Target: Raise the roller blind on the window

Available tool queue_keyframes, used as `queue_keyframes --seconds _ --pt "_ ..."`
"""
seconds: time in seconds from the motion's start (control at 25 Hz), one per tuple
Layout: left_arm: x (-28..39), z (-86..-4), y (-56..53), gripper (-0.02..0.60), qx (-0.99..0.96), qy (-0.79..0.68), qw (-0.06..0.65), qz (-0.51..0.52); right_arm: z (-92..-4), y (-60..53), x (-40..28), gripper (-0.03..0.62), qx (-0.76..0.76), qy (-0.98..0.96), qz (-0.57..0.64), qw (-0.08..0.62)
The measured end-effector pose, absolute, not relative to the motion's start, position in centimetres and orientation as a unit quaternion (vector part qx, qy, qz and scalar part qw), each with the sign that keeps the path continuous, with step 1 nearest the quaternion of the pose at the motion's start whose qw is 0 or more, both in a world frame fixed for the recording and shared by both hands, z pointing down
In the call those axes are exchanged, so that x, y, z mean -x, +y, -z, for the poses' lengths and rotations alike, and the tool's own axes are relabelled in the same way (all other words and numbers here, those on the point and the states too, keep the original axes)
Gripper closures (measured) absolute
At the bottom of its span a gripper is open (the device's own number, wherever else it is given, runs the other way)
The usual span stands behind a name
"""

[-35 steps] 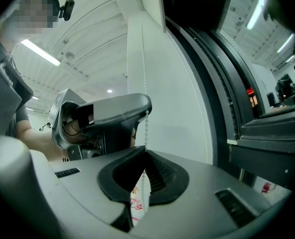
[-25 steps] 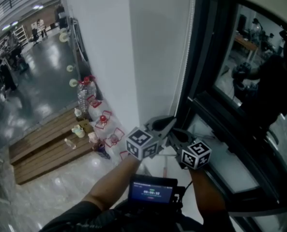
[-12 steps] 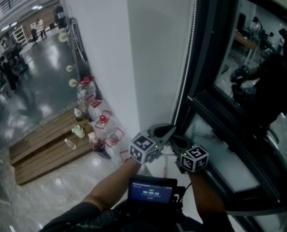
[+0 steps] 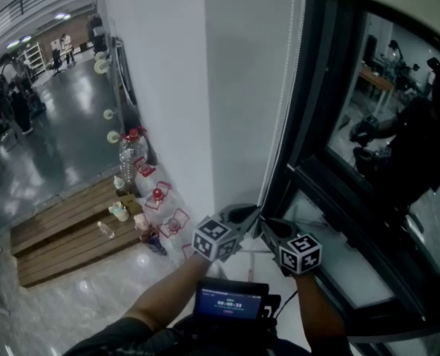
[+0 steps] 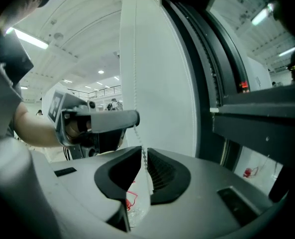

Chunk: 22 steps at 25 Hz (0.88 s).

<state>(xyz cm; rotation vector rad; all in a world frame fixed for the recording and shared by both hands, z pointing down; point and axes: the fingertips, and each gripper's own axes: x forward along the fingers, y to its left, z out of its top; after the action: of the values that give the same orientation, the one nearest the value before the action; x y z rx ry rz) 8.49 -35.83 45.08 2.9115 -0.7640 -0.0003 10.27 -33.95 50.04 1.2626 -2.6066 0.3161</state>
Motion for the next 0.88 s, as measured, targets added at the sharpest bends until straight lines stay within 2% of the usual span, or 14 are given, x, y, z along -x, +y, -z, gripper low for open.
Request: queue_keyframes --seconds 0.12,0.4,0.6,0.64,0.72,0.88 --pt "-8.1 -45.5 -36.0 0.574 -0.964 -0.26 0.062 -0.006 -45.4 -34.5 -12.2 0.47 -0.448 -0.887 -0.085 0.076" --pt "-8.8 -44.9 -35.6 0.574 -0.967 -0.247 0.058 -0.002 -30.1 -34.4 -9.8 0.468 -0.399 -0.914 0.005 -0.07" --pt "-9.2 -45.2 -35.3 0.575 -0.969 -0.239 0.059 -0.005 -27.2 -35.6 -8.0 0.468 -0.406 -0.91 0.045 -0.072" --pt "-9.3 -45.3 -35.1 0.575 -0.97 -0.237 0.058 -0.006 -27.1 -35.9 -7.8 0.485 -0.408 -0.909 0.046 -0.071" --pt "-9.6 -45.3 -35.0 0.577 -0.971 -0.234 0.055 -0.007 -26.9 -36.4 -8.1 0.583 -0.416 -0.905 0.046 -0.072" --pt "-9.7 -45.5 -35.0 0.578 -0.971 -0.233 0.057 -0.009 -26.8 -36.5 -8.3 0.588 -0.413 -0.906 0.045 -0.08"
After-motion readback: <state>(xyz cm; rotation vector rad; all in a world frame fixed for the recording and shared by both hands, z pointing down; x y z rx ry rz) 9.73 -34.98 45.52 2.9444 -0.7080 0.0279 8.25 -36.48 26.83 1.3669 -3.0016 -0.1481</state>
